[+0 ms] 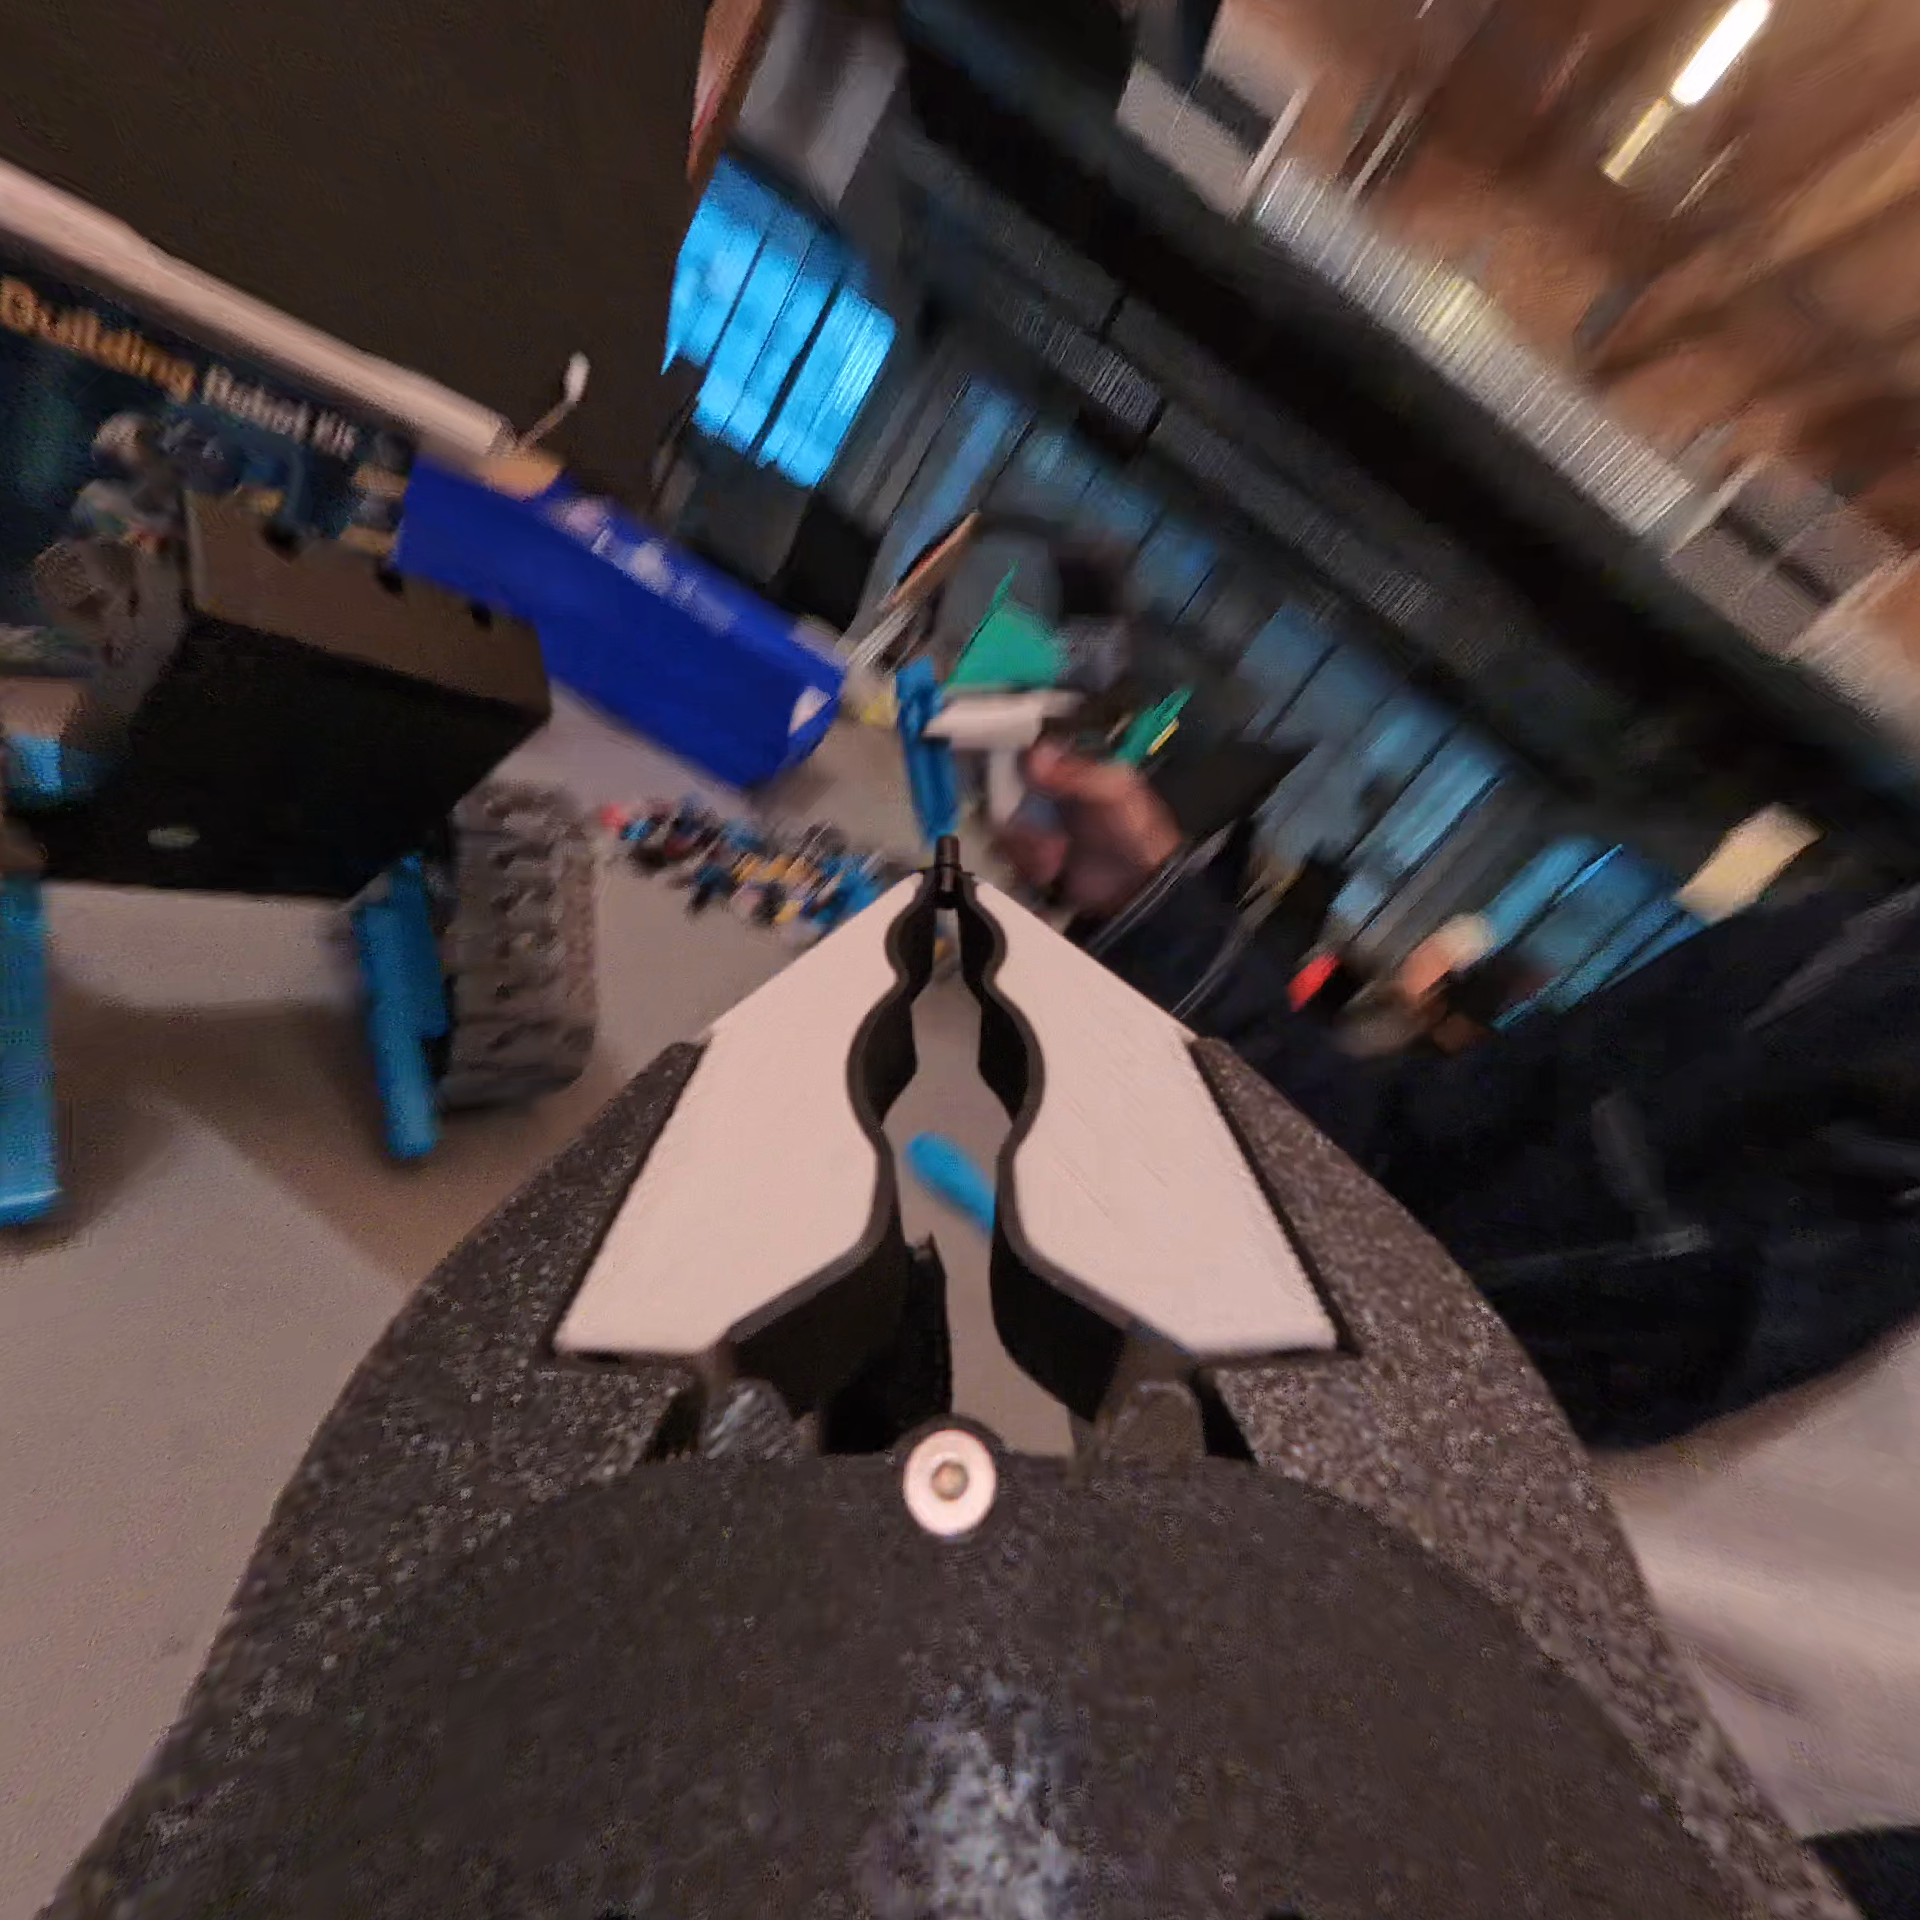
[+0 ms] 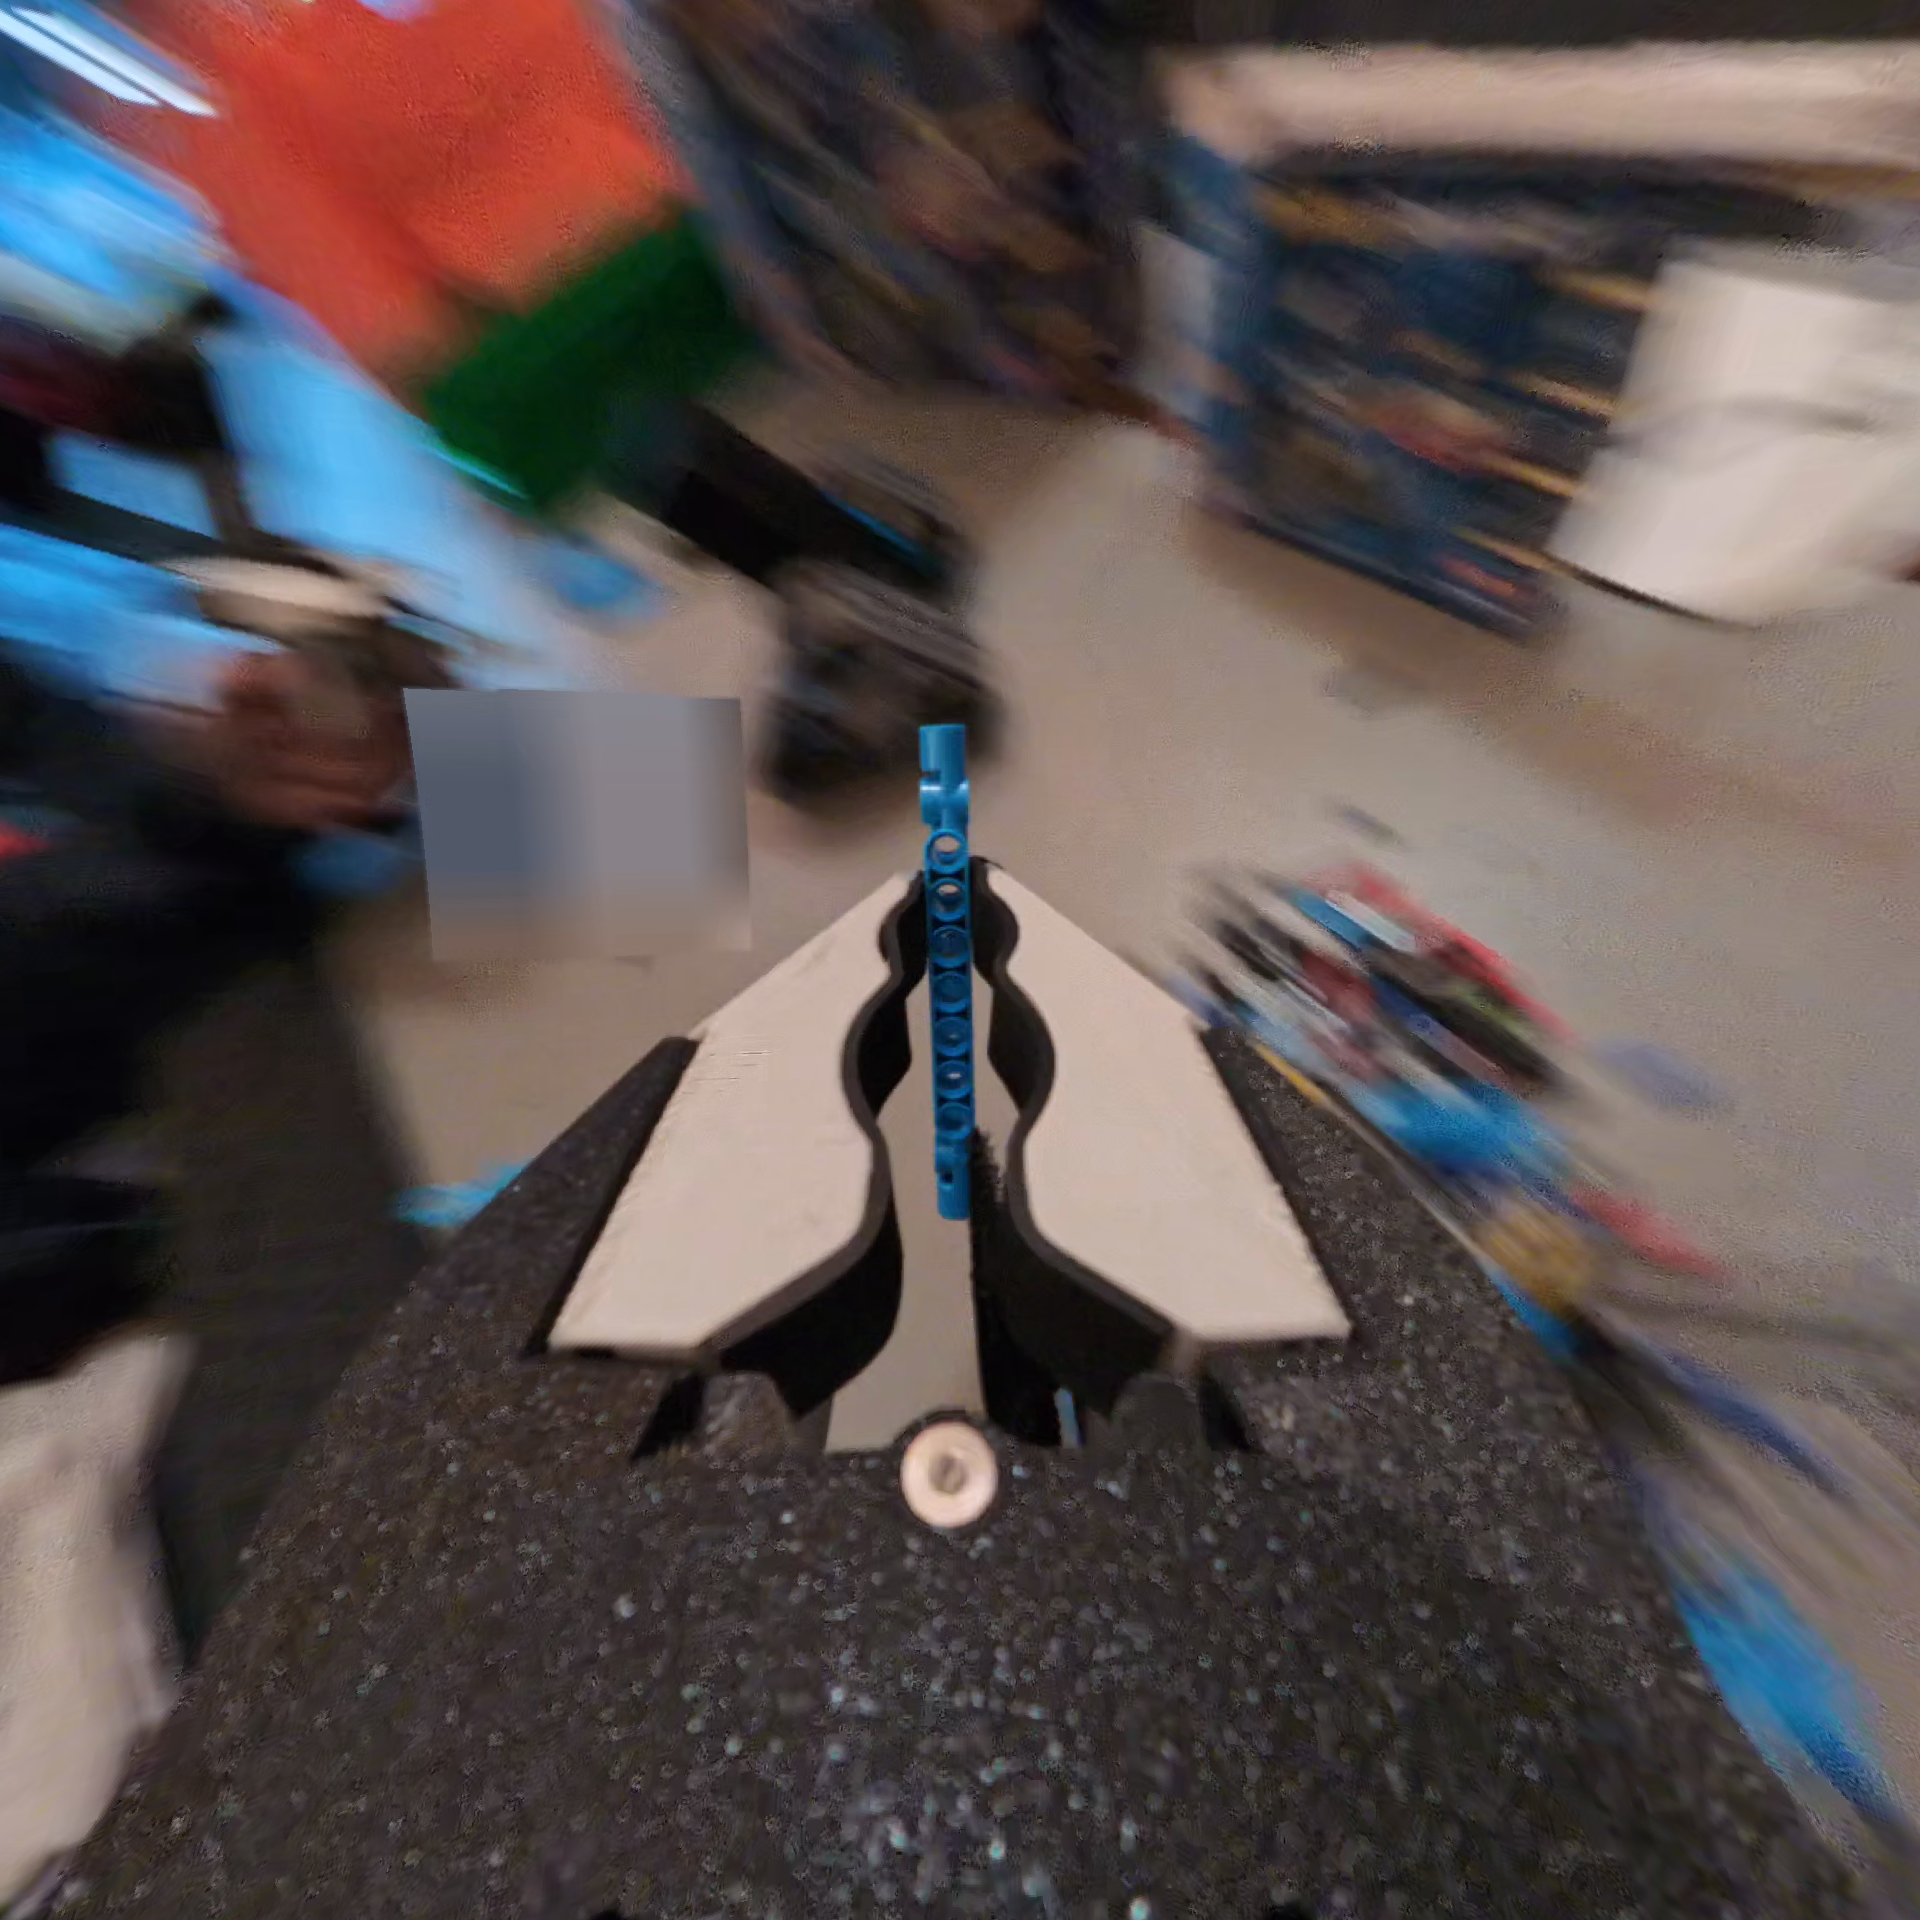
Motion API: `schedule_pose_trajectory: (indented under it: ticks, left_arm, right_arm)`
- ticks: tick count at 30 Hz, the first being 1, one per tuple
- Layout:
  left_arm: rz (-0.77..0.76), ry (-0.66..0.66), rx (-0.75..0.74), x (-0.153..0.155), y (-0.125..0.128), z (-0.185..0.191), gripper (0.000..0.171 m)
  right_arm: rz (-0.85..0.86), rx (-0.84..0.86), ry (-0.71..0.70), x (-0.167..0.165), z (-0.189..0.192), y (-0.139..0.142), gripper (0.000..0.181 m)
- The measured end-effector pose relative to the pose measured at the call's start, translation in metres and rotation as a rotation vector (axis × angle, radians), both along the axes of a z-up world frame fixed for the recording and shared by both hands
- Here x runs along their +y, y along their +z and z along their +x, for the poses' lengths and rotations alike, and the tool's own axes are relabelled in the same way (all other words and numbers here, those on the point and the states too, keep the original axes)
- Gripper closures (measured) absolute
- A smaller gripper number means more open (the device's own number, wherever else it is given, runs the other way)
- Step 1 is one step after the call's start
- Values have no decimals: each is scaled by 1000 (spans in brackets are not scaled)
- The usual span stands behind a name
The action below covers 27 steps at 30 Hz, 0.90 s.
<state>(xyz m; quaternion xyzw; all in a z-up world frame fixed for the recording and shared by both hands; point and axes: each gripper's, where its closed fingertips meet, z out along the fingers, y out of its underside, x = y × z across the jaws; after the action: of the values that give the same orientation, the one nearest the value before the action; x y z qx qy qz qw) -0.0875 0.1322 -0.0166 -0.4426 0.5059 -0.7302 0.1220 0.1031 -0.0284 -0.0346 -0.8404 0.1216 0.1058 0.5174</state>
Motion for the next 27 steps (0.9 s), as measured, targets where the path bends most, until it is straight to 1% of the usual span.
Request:
schedule_pose_trajectory:
  ticks: [1,2,3,5,7,8,9,10,12,14,15,16,17,20,21,22,23,24,25,26,27]
  left_arm:
    - [137,25,47,-6,-17,5,169]
    - [263,60,87,-8,-33,9,169]
    - [367,102,127,-7,-47,14,169]
    - [506,164,212,-4,-70,20,169]
    - [541,186,271,-2,-82,23,168]
    - [534,178,283,-4,-83,23,168]
    - [519,167,287,-5,-83,23,168]
    - [504,167,288,-5,-82,23,168]
    - [481,178,286,-1,-80,23,168]
    - [440,177,290,1,-78,23,168]
    - [420,173,295,2,-78,23,168]
    - [405,169,297,2,-78,23,168]
    - [395,163,293,1,-76,22,168]
    - [392,133,248,-7,-68,20,168]
    - [392,107,227,-12,-65,19,168]
    - [390,74,204,-20,-62,17,168]
    - [390,38,181,-28,-58,14,168]
    - [401,11,157,-35,-56,12,168]
    - [429,-4,125,-40,-53,10,168]
    - [471,-7,81,-45,-49,8,168]
    - [524,4,27,-48,-45,6,168]
  right_arm:
    - [-203,-86,-135,-33,30,-19,176]
    - [-392,-115,-218,-71,47,-34,176]
    - [-540,-119,-275,-108,57,-45,175]
    - [-725,-162,-422,-173,82,-55,175]
    - [-797,-173,-561,-220,107,-63,176]
    - [-809,-129,-617,-235,115,-71,176]
    - [-797,-76,-647,-242,119,-79,176]
    - [-763,-49,-659,-242,124,-85,175]
    - [-741,-13,-641,-236,124,-95,175]
    - [-744,-26,-623,-229,125,-100,174]
    - [-746,-51,-632,-226,128,-100,167]
    - [-750,-78,-648,-225,131,-98,162]
    - [-748,-99,-662,-223,133,-95,162]
    - [-706,-158,-669,-203,129,-77,159]
    - [-667,-186,-637,-187,123,-67,158]
    - [-599,-210,-569,-159,110,-56,159]
    - [-495,-230,-454,-121,89,-44,159]
    - [-377,-256,-306,-78,60,-30,157]
    - [-262,-273,-134,-37,22,-19,155]
    - [-131,-243,28,1,-22,-8,155]
    - [-9,-167,158,32,-65,0,155]
